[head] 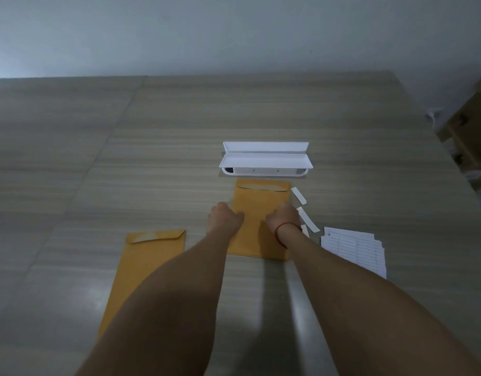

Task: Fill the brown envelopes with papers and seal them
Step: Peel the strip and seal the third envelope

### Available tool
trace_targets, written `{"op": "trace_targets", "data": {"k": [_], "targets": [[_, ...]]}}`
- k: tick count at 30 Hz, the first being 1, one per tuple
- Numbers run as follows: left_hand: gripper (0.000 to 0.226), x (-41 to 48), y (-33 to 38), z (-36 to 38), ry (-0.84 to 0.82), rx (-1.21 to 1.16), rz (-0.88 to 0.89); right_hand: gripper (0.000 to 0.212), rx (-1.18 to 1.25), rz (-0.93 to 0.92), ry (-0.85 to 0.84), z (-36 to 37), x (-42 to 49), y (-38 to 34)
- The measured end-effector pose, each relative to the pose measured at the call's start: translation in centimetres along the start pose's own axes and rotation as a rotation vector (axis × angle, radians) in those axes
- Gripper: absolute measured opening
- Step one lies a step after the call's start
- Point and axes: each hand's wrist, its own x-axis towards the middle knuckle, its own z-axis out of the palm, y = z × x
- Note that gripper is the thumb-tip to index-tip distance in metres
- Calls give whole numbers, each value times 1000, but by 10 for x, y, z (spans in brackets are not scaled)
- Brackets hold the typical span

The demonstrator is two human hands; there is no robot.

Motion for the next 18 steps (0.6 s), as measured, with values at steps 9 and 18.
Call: {"op": "trace_targets", "data": {"k": [9, 18], "targets": [[57, -51, -83, -71, 150, 10, -87, 44, -260, -248, -261, 46, -82, -49], [49, -42, -201, -126, 127, 54, -320, 44, -288, -185, -370, 155, -126, -82]]}}
